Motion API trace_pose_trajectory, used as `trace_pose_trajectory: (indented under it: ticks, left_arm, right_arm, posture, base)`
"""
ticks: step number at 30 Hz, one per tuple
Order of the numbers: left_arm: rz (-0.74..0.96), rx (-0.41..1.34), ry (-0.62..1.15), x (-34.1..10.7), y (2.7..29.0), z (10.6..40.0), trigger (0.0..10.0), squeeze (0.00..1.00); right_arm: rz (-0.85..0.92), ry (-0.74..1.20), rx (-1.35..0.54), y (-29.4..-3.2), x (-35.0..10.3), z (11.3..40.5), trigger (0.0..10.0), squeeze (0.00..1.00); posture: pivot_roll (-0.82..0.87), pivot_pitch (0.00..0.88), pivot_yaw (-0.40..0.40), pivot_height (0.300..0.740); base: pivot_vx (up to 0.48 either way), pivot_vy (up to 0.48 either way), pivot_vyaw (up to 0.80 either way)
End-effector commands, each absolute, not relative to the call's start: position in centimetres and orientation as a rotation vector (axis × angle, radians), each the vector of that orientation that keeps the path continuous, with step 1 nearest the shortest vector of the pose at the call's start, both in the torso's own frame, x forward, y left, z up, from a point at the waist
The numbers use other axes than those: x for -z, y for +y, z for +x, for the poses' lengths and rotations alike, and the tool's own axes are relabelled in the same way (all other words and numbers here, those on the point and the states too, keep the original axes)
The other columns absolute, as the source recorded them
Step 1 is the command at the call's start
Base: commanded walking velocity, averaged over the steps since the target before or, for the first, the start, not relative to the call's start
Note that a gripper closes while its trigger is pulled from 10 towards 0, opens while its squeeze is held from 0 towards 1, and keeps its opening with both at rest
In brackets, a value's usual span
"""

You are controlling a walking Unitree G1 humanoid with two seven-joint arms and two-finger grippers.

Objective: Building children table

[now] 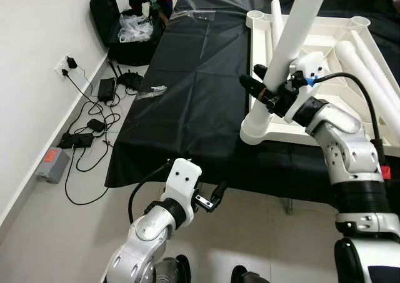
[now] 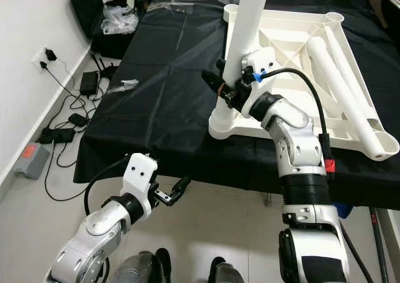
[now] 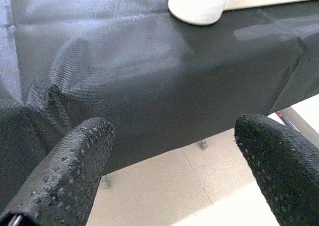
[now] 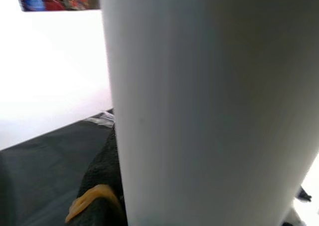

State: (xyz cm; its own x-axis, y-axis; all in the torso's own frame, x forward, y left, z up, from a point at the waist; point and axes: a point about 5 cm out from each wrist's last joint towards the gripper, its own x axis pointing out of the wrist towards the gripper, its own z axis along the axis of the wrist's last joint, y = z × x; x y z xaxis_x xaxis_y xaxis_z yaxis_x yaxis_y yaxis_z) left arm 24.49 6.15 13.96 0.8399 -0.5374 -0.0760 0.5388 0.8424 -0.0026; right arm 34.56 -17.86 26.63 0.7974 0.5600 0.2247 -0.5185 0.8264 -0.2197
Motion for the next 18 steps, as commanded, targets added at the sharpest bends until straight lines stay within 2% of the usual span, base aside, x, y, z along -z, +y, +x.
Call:
trace_pose_trajectory:
  ticks: [1,5,10,15,18]
  left_arm:
    - [0.02,0.563,0.089,-13.4,6.1,24.3,10.0,0.0]
    - [0.018,0.56,0.083,-13.5,6.0,24.1,10.0,0.0]
    - [0.017,0.56,0.08,-13.5,6.0,24.1,10.0,0.0]
    - [0.017,0.566,0.075,-13.6,5.8,23.8,10.0,0.0]
    - [0.018,0.567,0.073,-13.5,5.8,23.7,10.0,0.0]
  right_arm:
    - [-0.191,-0.198,-0.477,-18.1,-24.7,34.3,0.0,0.0]
    - [-0.167,-0.177,-0.296,-17.4,-24.3,34.3,0.0,0.0]
    - [-0.187,-0.178,-0.253,-17.1,-24.3,34.2,0.0,0.0]
    - [-0.061,-0.245,0.129,-16.7,-24.9,33.7,0.0,0.0]
    - [-0.041,-0.266,0.214,-16.5,-25.2,33.3,0.0,0.0]
  posture:
    - [0.12,0.234,0.013,0.74]
    - [0.12,0.215,0.0,0.74]
    - [0.12,0.215,0.0,0.74]
    - [0.13,0.208,-0.002,0.74]
    - [0.13,0.208,-0.002,0.74]
  base:
    - [0.0,0.0,0.0]
    - [0.0,0.0,0.0]
    - [0.0,0.0,0.0]
    - [0.0,0.0,0.0]
    - [0.0,0.0,0.0]
